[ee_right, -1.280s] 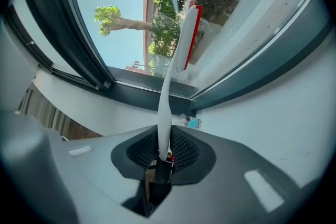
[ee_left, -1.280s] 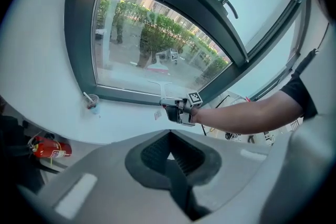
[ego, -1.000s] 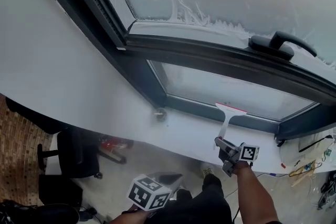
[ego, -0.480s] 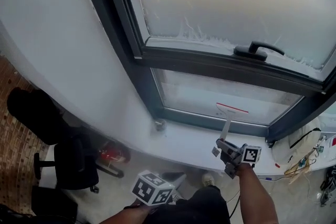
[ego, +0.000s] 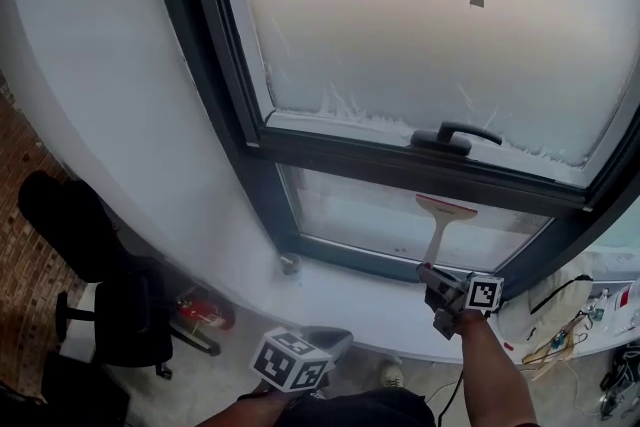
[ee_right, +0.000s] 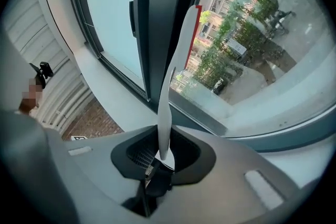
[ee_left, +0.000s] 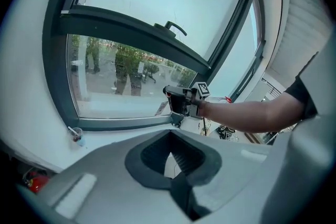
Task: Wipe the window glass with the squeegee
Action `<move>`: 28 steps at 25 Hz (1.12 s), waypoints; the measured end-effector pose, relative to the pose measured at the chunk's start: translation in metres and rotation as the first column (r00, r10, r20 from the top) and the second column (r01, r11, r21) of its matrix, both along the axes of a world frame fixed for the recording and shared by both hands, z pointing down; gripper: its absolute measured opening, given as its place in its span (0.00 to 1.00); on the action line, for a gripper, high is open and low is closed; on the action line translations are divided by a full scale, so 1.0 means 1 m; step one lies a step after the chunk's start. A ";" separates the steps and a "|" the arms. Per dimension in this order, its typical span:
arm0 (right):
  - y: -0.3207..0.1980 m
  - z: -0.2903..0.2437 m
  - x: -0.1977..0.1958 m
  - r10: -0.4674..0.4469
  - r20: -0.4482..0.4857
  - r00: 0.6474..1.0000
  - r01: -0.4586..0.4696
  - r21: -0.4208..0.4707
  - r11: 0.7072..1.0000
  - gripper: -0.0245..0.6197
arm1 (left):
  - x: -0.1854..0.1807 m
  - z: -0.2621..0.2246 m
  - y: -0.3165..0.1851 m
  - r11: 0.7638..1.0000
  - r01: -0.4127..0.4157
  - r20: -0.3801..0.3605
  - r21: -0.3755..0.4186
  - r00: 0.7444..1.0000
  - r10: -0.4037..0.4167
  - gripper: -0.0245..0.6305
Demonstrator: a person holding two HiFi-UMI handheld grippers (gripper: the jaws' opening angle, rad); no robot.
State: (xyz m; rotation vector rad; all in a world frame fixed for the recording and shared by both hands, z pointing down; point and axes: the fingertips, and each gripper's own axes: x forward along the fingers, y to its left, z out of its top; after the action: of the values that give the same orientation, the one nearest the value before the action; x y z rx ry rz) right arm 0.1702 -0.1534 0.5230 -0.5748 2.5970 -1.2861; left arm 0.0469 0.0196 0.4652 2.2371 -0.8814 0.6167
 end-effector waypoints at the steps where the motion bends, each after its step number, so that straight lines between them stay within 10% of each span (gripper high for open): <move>1: -0.002 -0.003 0.006 -0.004 0.002 1.000 0.004 0.000 1.000 0.17 | 0.007 -0.002 -0.004 1.000 0.009 -0.004 0.005 1.000 -0.009 0.04; 28: -0.006 0.030 0.036 -0.121 0.036 0.992 0.123 -0.076 0.989 0.17 | 0.075 0.013 -0.032 0.996 0.091 0.002 -0.023 0.996 -0.091 0.04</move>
State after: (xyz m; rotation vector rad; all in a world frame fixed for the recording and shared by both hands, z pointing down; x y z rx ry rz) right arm 0.2059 -0.1589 0.5534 -0.4098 2.6025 -1.4270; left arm 0.1221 -0.0128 0.4780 2.1630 -0.9666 0.5824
